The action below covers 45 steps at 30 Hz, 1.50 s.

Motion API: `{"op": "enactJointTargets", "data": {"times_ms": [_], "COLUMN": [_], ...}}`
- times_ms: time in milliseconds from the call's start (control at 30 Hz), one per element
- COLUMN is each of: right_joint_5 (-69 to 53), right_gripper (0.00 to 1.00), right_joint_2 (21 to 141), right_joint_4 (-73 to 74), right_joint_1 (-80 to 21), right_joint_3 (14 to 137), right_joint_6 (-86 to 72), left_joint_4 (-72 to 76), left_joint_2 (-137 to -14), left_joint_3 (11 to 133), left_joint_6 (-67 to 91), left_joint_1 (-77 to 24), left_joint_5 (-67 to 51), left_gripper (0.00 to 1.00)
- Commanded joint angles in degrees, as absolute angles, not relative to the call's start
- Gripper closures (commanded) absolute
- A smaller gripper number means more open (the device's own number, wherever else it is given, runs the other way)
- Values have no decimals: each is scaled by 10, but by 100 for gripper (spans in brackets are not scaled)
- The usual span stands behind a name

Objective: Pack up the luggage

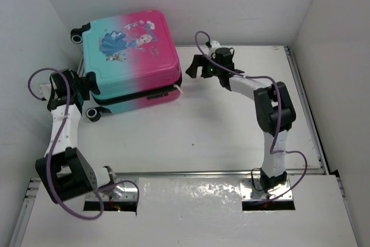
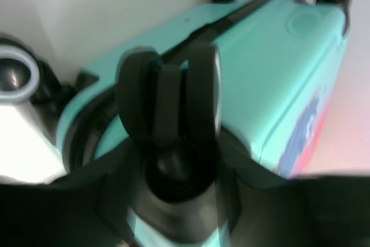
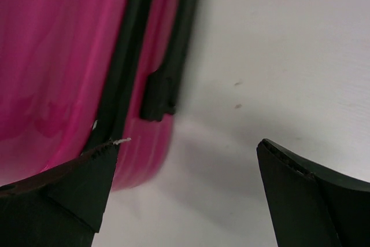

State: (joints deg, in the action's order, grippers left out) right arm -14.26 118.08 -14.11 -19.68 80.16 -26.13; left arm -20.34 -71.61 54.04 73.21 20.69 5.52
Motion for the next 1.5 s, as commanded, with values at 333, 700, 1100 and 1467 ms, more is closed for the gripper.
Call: {"op": "enactJointTargets", "data": {"times_ms": [333, 700, 1100, 1467], "right_joint_5": [-221, -61, 41, 117], "right_gripper": [3, 24, 52, 56], "right_joint_2": [1059, 1189, 1241, 1236], "right_joint_4": [-233, -20, 100, 157], "right_joint_1": [-324, -398, -437, -468], "right_joint_3": [615, 888, 1005, 1013], "right_joint_6": [-213, -236, -253, -276], "left_joint_4": [-220, -112, -112, -105], "left_joint_2": [-1005, -1071, -1072, -1045], "left_joint_3": [757, 774, 772, 752], "left_joint_6": [475, 441, 445, 438], "left_joint_1": [216, 216, 229, 238], "left_joint_5": [-35, -236, -258, -266], "left_gripper": [100, 100, 100, 99]}}
